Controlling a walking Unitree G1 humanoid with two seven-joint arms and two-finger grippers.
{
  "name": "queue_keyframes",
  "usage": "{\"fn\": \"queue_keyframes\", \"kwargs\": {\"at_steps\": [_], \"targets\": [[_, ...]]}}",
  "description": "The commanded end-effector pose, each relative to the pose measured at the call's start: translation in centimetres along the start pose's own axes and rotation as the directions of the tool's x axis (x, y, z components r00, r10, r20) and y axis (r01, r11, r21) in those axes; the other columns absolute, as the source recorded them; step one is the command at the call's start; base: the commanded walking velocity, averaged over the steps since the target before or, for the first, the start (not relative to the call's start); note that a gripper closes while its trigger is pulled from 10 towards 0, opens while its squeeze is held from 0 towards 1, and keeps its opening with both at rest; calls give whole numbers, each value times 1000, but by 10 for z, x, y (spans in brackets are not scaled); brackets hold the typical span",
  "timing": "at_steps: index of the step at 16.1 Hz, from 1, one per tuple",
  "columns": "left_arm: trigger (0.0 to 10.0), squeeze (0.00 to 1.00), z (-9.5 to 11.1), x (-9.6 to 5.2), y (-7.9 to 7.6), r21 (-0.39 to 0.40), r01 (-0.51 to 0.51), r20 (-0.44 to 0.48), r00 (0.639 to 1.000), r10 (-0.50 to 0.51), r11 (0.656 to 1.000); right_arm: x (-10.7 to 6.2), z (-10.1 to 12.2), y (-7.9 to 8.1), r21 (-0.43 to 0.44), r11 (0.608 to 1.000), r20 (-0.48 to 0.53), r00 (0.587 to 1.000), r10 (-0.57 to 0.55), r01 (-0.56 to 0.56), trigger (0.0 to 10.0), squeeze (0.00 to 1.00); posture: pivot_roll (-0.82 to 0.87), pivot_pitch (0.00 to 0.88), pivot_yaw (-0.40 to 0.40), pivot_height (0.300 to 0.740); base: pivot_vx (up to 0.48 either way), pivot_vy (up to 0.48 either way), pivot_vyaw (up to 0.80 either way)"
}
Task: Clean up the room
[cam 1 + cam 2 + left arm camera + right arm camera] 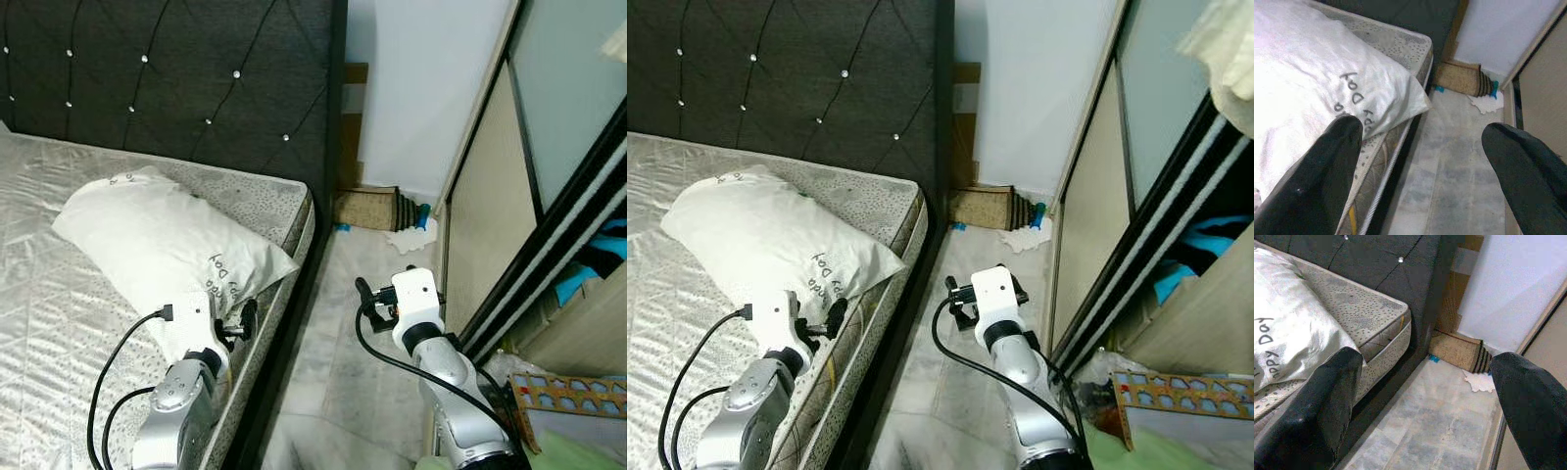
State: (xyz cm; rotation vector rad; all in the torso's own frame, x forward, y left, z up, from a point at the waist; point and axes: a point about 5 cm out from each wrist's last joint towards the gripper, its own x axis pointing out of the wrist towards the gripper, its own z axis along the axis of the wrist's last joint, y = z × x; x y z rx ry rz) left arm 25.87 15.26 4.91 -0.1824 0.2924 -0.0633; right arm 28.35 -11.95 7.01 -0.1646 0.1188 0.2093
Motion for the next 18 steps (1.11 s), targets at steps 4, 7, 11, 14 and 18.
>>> {"fn": "queue_keyframes", "kwargs": {"at_steps": [4, 7, 11, 14, 18], "targets": [[10000, 0, 8, 0, 3, 22, -32, 41, 999, 31, 999, 0, 8, 1, -8, 1000, 34, 999, 4, -4, 10000, 0, -117, 0, 11, 740, 0, 0, 800], [10000, 0, 10, 0, 5, 30, -58, 57, 997, 56, 998, 0, 8, 1, -8, 1000, 34, 999, 5, -5, 10000, 0, -116, 0, 12, 740, 0, 0, 800], [10000, 0, 11, 1, 4, 25, -60, 65, 996, 58, 998, 0, 9, 1, -10, 1000, 36, 999, 5, -5, 10000, 0, -122, 0, 10, 740, 0, 0, 800], [10000, 0, 11, 1, 4, 26, -61, 73, 996, 59, 998, 0, 10, 0, -11, 1000, 38, 999, 6, -6, 10000, 0, -121, 0, 10, 740, 0, 0, 800], [10000, 0, 10, 2, 3, 52, -32, 46, 999, 29, 998, 1, 12, -2, -24, 1000, 50, 999, 4, -2, 10000, 0, -124, 0, 6, 740, 0, 0, 800]]}}
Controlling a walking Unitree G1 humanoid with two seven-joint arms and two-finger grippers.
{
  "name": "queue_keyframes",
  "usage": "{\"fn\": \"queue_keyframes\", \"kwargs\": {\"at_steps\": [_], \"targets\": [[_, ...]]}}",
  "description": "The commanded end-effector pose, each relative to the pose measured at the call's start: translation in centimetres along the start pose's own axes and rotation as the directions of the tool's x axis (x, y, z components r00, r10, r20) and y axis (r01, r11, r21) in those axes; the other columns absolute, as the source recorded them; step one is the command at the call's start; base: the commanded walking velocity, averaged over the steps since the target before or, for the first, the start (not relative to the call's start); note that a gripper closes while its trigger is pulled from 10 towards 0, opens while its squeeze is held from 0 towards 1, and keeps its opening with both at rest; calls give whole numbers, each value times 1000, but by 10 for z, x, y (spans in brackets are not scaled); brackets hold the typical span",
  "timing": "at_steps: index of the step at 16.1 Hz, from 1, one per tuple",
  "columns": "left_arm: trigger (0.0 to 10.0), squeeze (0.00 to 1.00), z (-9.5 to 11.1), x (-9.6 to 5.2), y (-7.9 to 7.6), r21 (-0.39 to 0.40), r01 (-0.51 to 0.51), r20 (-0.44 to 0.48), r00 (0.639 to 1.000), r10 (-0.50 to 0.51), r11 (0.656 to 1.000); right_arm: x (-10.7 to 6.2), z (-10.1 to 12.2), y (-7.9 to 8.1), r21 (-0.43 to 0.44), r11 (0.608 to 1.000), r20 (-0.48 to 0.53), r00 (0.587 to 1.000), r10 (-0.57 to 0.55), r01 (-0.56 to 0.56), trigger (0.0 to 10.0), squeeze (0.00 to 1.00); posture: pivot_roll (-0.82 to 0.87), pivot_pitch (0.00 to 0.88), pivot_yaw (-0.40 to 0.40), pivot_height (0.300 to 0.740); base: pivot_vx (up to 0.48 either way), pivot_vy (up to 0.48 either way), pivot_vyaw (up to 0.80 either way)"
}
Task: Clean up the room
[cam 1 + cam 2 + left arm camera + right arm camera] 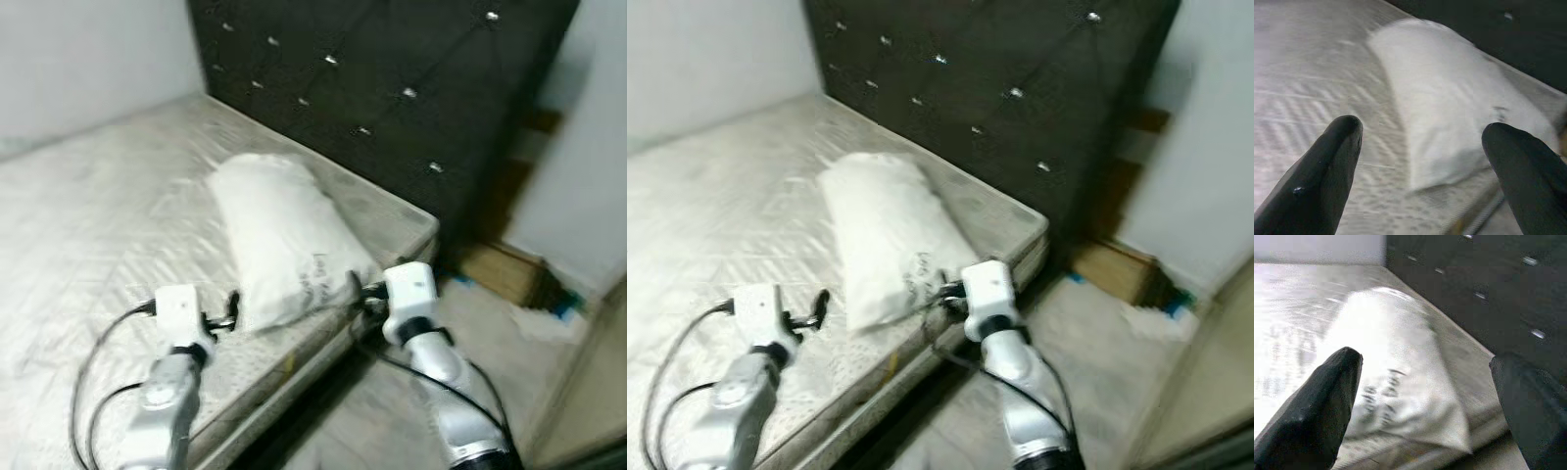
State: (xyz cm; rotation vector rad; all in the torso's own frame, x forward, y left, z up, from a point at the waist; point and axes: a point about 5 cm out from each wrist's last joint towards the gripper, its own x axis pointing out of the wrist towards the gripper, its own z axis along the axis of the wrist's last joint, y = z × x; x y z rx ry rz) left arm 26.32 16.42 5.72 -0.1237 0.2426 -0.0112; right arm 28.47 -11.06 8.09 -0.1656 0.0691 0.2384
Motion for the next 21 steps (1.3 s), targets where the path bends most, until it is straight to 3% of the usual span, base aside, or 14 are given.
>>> {"fn": "queue_keyframes", "kwargs": {"at_steps": [1, 5, 14, 16, 19, 21], "targets": [[10000, 0, -1, 0, -7, 4, 34, -8, 999, -34, 999, -1, -1, -9, -18, 1000, -1, 1000, -21, 21, 10000, 0, -122, 0, 6, 740, 0, 0, 800], [10000, 0, 0, 0, -6, 5, 43, 9, 999, -43, 999, -1, 0, -9, -21, 1000, 3, 1000, -18, 18, 10000, 0, -120, 0, 8, 740, 0, 0, 800], [10000, 0, 1, 0, -6, -7, 59, 17, 998, -59, 998, -1, 1, -10, -11, 1000, 13, 1000, -20, 20, 10000, 0, -123, 0, 10, 740, 0, 0, 0], [10000, 0, 2, 0, -7, -5, 62, 17, 998, -62, 998, -1, 1, -10, -25, 999, 15, 1000, -19, 20, 10000, 0, -123, 0, 10, 740, 0, 0, 800], [10000, 0, 5, -2, -12, 89, 94, 31, 995, -97, 992, -2, 0, -12, -11, 999, 4, 1000, -30, 30, 10000, 0, -125, 0, 9, 740, 0, 0, 0], [10000, 0, 9, -3, -16, 111, 101, 44, 993, -106, 989, -2, -4, -12, -18, 1000, -23, 999, -24, 24, 10000, 0, -125, 0, 7, 740, 0, 0, 0]]}}
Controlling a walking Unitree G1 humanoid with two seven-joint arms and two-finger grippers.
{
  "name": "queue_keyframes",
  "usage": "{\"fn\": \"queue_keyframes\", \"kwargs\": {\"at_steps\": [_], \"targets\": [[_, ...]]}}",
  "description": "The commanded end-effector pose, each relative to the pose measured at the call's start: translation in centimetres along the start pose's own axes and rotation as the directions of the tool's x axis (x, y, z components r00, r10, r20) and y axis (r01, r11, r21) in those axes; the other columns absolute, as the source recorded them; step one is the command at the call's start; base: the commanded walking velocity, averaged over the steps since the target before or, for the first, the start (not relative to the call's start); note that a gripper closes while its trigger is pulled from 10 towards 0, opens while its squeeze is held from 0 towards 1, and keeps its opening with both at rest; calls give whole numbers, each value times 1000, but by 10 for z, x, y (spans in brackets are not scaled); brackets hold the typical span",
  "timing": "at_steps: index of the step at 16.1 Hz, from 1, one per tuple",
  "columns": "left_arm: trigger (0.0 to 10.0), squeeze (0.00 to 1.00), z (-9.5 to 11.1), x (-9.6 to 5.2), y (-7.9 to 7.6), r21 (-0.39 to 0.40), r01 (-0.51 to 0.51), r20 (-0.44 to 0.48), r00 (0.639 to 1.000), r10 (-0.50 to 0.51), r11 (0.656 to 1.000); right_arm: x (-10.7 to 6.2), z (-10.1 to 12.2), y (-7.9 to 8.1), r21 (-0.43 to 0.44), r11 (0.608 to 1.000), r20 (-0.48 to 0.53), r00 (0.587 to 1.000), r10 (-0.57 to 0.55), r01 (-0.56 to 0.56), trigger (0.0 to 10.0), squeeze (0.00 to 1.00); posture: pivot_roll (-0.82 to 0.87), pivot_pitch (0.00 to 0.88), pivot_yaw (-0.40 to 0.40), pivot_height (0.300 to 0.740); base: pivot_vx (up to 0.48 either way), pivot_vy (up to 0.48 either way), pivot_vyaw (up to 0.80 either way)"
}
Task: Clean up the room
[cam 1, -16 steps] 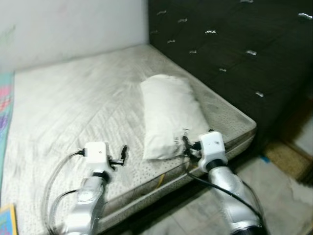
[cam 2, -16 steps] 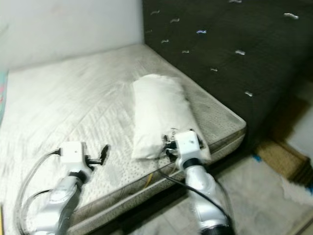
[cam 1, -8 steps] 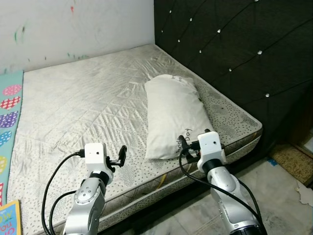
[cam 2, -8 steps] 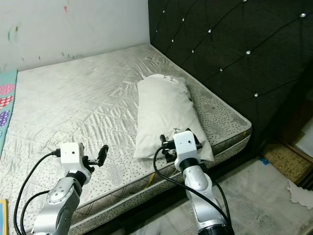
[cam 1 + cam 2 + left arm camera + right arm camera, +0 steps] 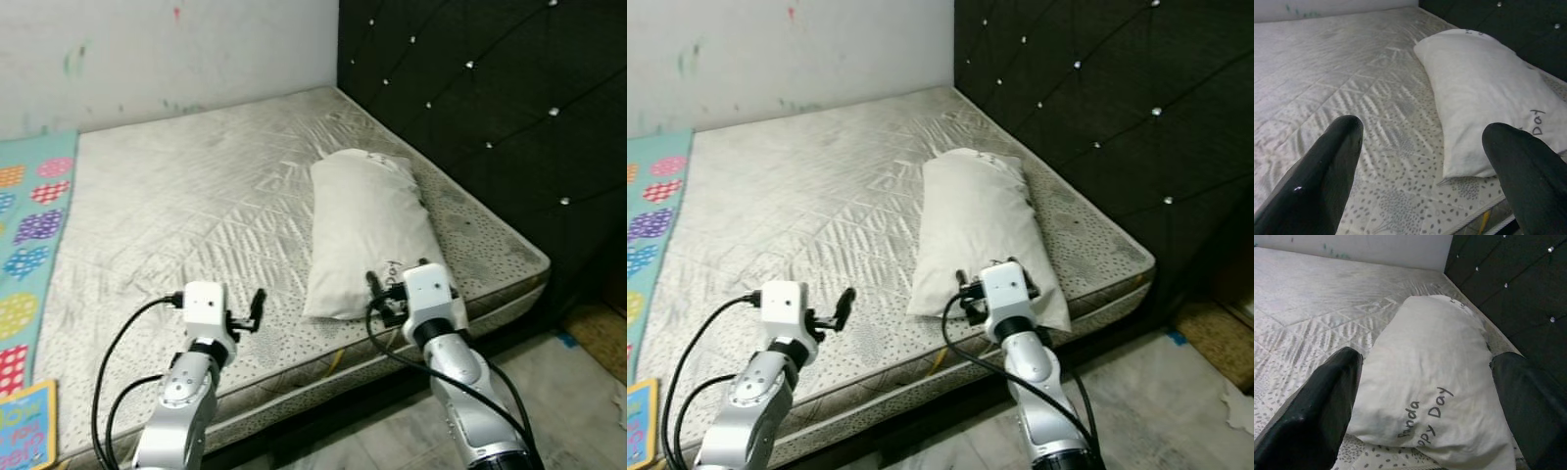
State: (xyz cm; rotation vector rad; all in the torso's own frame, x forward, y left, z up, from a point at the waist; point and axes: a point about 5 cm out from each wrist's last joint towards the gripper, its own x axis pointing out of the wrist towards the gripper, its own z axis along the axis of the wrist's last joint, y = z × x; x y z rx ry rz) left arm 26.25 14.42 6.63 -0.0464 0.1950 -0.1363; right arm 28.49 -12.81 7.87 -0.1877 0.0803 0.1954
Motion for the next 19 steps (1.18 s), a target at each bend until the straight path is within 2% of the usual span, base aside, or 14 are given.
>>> {"fn": "queue_keyframes", "kwargs": {"at_steps": [1, 3, 6, 13, 17, 19], "targets": [[10000, 0, 3, -1, 5, 17, -14, 11, 1000, 13, 1000, 2, 1, 5, 0, 1000, -9, 1000, 19, -19, 10000, 0, -125, 0, 7, 740, 0, 0, 0], [10000, 0, 4, -1, 6, 15, -15, 19, 1000, 15, 1000, 3, -3, 6, -3, 1000, -39, 999, 27, -27, 10000, 0, -124, 0, 6, 740, 0, 0, 0], [10000, 0, 6, -1, 5, 0, -7, 34, 999, 7, 1000, 3, -2, 6, -15, 999, -30, 999, 35, -35, 10000, 0, -127, 0, 7, 740, 0, 0, 152], [10000, 0, 6, 0, 3, -37, -4, 36, 999, 6, 999, 2, 0, 8, -21, 999, -22, 999, 39, -40, 10000, 0, -129, 0, 8, 740, 0, 0, 800], [10000, 0, 6, 1, 3, -76, -8, 33, 999, 11, 997, 3, 0, 6, -10, 999, -19, 999, 32, -32, 10000, 0, -130, 0, 8, 740, 0, 0, 0], [10000, 0, 8, 1, 1, -70, 6, 48, 999, -2, 998, 3, 1, 6, -10, 999, -17, 999, 31, -31, 10000, 0, -131, 0, 8, 740, 0, 0, 0]]}}
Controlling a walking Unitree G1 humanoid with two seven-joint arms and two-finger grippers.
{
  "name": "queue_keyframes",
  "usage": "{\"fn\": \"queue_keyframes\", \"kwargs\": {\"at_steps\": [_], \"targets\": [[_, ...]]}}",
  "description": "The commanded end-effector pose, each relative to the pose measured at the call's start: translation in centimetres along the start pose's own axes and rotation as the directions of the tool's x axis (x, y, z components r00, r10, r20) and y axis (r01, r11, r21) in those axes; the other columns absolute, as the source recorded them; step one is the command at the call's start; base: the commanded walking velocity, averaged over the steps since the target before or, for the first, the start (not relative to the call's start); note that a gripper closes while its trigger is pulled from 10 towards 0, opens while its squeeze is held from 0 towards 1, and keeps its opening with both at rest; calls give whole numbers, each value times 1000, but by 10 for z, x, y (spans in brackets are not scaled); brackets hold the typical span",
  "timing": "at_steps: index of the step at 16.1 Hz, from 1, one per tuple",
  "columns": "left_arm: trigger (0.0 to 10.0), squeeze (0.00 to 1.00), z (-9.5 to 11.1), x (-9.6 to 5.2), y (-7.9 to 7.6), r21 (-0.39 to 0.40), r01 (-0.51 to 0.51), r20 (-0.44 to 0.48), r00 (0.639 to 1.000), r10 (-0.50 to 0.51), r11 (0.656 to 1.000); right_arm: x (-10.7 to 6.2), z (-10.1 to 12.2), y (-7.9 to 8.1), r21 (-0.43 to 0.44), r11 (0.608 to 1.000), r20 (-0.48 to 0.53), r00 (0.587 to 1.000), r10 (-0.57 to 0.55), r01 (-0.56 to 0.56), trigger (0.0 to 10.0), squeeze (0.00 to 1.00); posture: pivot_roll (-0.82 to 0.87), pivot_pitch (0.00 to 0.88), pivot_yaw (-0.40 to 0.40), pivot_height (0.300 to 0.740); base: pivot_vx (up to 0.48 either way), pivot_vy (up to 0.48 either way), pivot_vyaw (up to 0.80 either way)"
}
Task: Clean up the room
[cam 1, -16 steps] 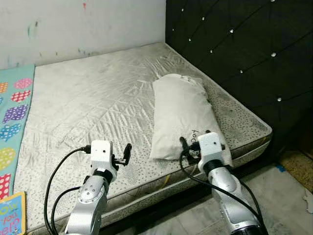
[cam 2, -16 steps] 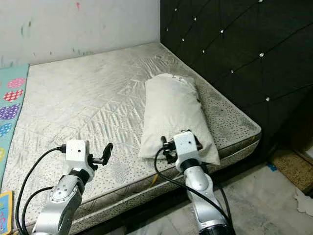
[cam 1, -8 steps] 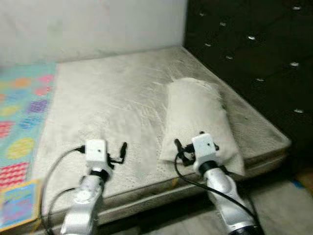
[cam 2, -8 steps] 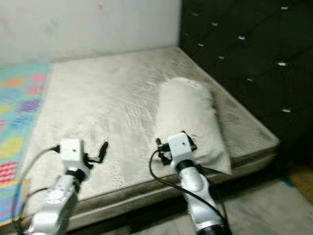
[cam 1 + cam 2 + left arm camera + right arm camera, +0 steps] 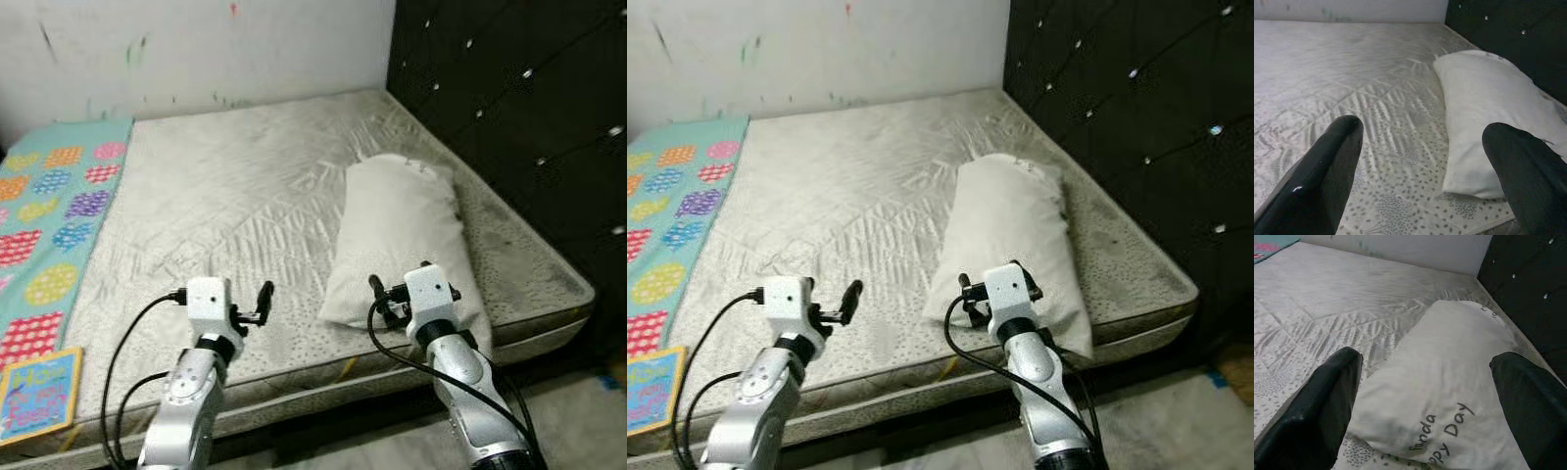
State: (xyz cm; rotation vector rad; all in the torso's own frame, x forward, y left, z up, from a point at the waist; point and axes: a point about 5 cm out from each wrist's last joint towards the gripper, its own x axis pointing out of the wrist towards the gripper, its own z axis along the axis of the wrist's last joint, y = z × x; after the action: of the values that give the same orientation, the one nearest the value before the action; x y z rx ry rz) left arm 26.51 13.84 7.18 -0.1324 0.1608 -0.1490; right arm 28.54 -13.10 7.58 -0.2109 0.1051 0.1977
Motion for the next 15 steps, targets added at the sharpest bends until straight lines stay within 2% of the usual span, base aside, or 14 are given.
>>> {"fn": "queue_keyframes", "kwargs": {"at_steps": [1, 4, 8, 15], "targets": [[10000, 0, 4, -1, 6, 11, -12, 15, 1000, 12, 1000, 3, 4, 8, 9, 1000, 11, 1000, 27, -27, 10000, 0, -131, 0, 8, 740, 0, 0, 0], [10000, 0, 4, -1, 6, 21, -9, 11, 1000, 9, 1000, 3, 5, 9, 0, 999, 15, 999, 33, -33, 10000, 0, -130, 0, 7, 740, 0, 0, 0], [10000, 0, 3, 0, 6, 21, -7, 10, 1000, 6, 1000, 3, 5, 9, -3, 999, 17, 999, 36, -36, 10000, 0, -128, 0, 6, 740, 0, -398, 766], [10000, 0, 3, 0, 6, 19, -3, 15, 1000, 2, 1000, 3, 4, 10, -8, 999, 14, 999, 47, -47, 10000, 0, -128, 0, 4, 740, 0, -382, 566]]}}
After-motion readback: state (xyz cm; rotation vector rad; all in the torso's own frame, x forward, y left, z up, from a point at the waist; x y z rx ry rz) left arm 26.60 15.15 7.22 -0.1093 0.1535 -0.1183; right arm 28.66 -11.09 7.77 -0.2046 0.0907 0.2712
